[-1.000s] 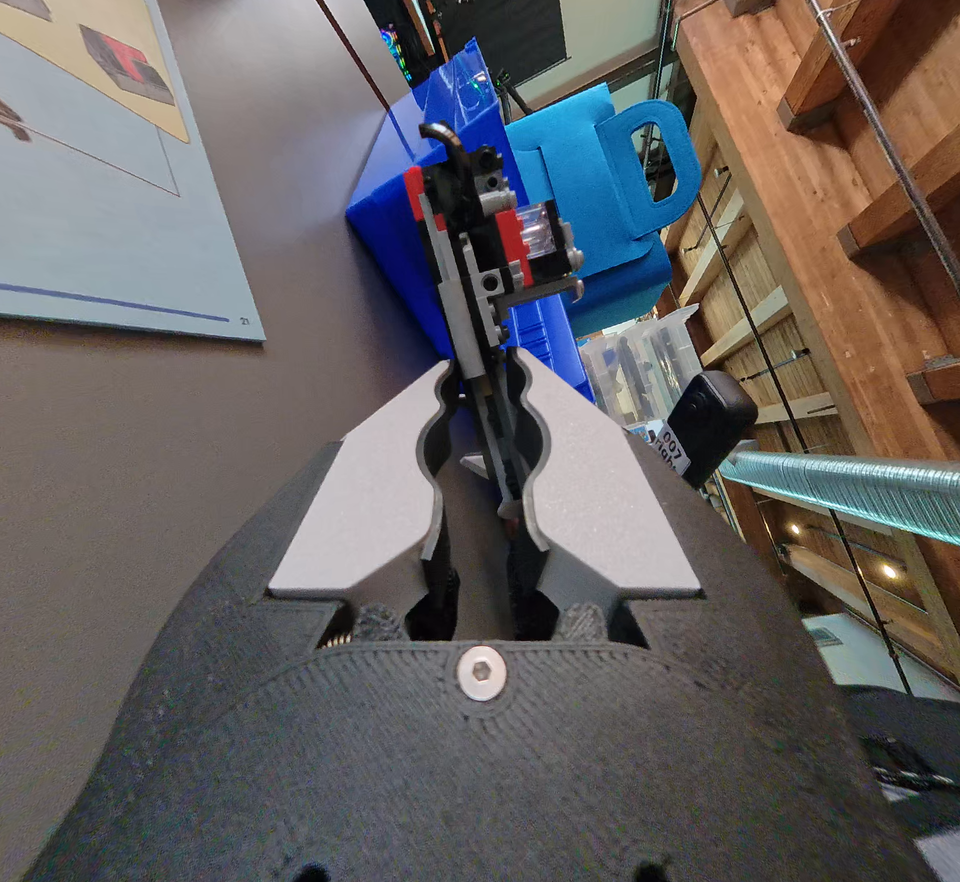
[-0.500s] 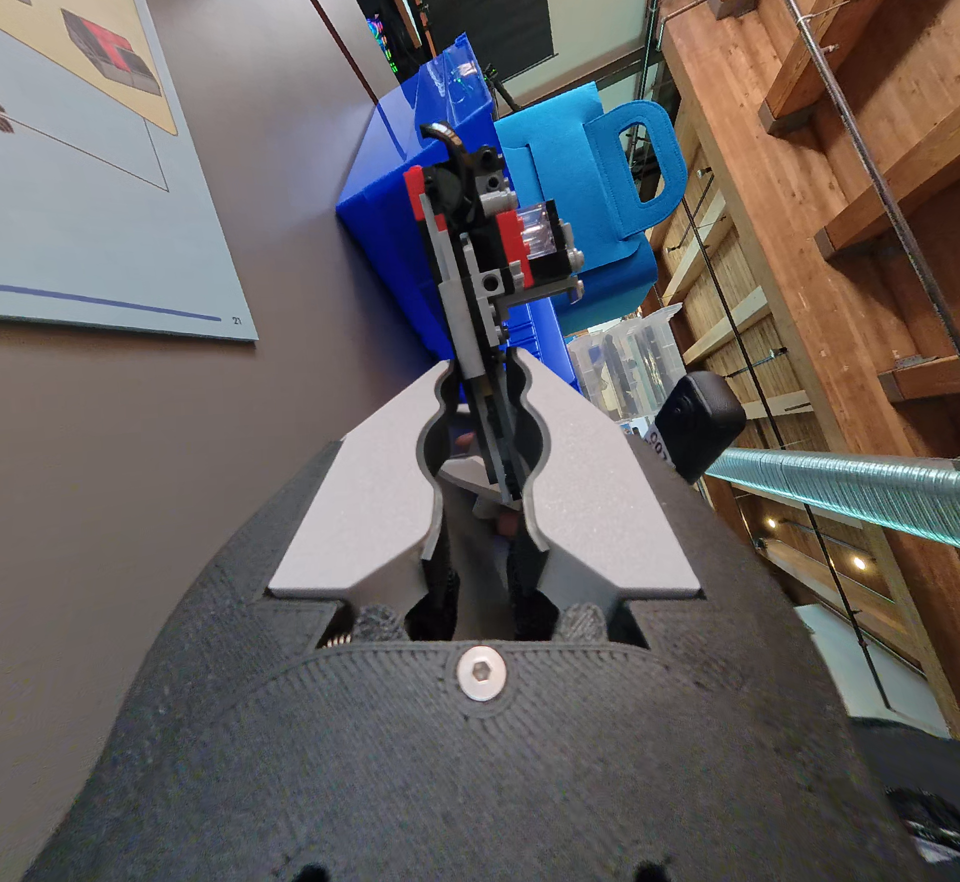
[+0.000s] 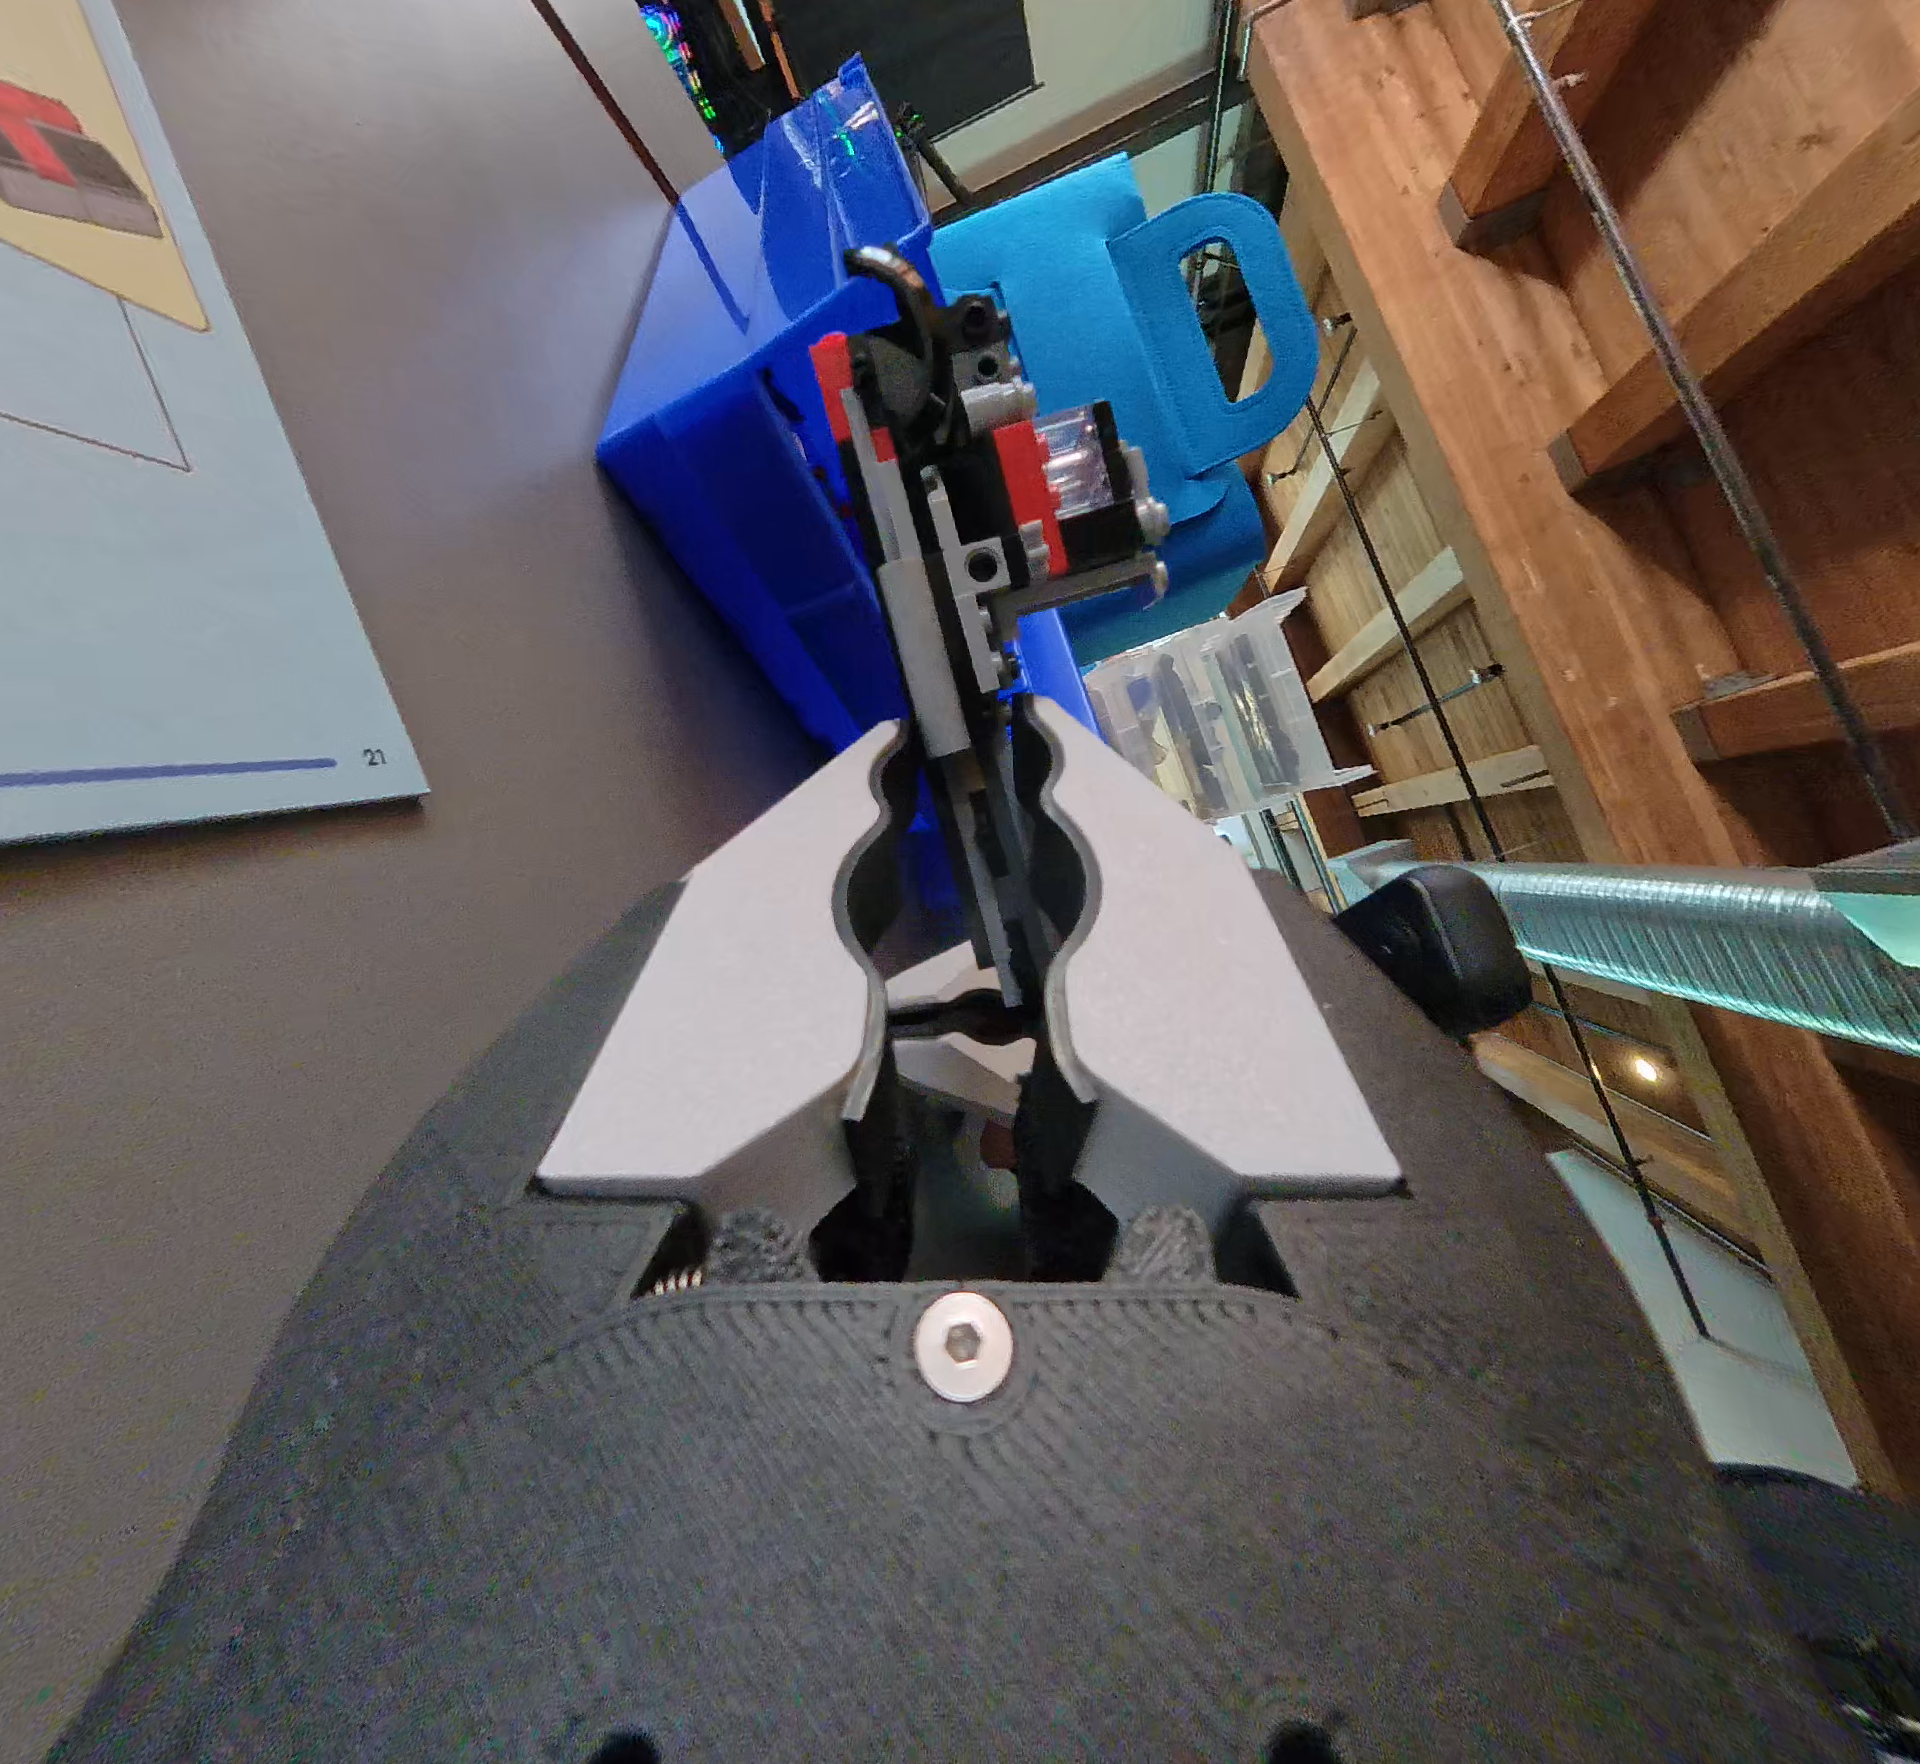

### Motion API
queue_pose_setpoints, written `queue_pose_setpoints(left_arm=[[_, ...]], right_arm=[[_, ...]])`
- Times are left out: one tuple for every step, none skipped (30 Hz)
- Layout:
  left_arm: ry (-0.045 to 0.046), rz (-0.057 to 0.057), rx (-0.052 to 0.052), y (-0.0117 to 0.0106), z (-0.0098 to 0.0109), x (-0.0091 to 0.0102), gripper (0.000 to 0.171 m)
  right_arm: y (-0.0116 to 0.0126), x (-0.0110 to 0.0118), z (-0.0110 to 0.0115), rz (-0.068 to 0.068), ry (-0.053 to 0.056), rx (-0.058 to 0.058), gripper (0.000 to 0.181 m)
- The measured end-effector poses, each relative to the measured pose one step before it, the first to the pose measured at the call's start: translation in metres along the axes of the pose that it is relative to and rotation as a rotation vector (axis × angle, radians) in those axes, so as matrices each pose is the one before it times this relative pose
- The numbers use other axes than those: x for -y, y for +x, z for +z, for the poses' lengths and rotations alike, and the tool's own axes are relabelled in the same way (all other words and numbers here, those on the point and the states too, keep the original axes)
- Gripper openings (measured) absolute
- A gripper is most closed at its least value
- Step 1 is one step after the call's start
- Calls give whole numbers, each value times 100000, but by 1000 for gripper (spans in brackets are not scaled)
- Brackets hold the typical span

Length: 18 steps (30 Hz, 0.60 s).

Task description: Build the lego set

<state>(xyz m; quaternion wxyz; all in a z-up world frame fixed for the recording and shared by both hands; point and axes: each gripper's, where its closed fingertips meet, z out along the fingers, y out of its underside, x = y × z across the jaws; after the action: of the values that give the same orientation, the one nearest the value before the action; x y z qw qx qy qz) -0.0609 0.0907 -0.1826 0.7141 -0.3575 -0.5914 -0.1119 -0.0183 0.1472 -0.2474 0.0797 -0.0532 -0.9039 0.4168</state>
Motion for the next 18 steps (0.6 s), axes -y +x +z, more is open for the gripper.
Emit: queue_pose_setpoints(left_arm=[[-95,490,-66,27,18,14,19],[-327,-92,-473,55,13,-33,19],[-621,-381,-583,62,19,-88,19],[-463,-196,-770,91,-13,-71,19],[-264,37,-695,95,-19,-37,19],[-257,206,-794,117,4,-37,19],[-418,253,-650,104,14,-63,19],[-356,122,-694,120,-19,-75,19],[493,95,-405,64,-95,35,19],[1022,438,-91,46,-119,110,19],[755,460,-132,42,-95,85,19],[57,122,-209,41,-46,-3,19],[-155,-240,-227,23,-42,-31,19],[40,-438,-196,-5,-44,12,19],[133,-528,-293,10,-50,40,19],[-276,-538,-40,-35,-8,-11,19],[-862,-746,-107,-48,27,-74,19],[-1114,-1087,-247,-48,91,-98,19]], right_arm=[[-74,164,-223,-179,1803,309,5],[117,148,-186,552,1645,-615,6],[254,105,-139,1055,1236,-1206,9],[241,55,-51,1168,597,-1060,15],[77,16,12,545,106,47,19],[-64,31,34,-206,90,660,19],[-31,41,44,-381,48,118,20],[-7,-32,66,-514,-460,-215,24],[11,-136,124,-456,-1205,-544,28],[6,-207,174,-583,-1850,-681,31],[-23,-236,188,-989,-2106,-775,32],[-59,-203,224,-1403,-2003,-744,33],[-32,-205,251,-1498,-2188,-904,33],[4,-217,243,-1399,-2218,-1005,33],[24,52,106,-925,-124,-585,32],[174,-29,13,-52,-158,-746,31],[383,-136,-35,1210,-259,-1098,30],[690,-240,-85,1422,-513,-2728,30]])
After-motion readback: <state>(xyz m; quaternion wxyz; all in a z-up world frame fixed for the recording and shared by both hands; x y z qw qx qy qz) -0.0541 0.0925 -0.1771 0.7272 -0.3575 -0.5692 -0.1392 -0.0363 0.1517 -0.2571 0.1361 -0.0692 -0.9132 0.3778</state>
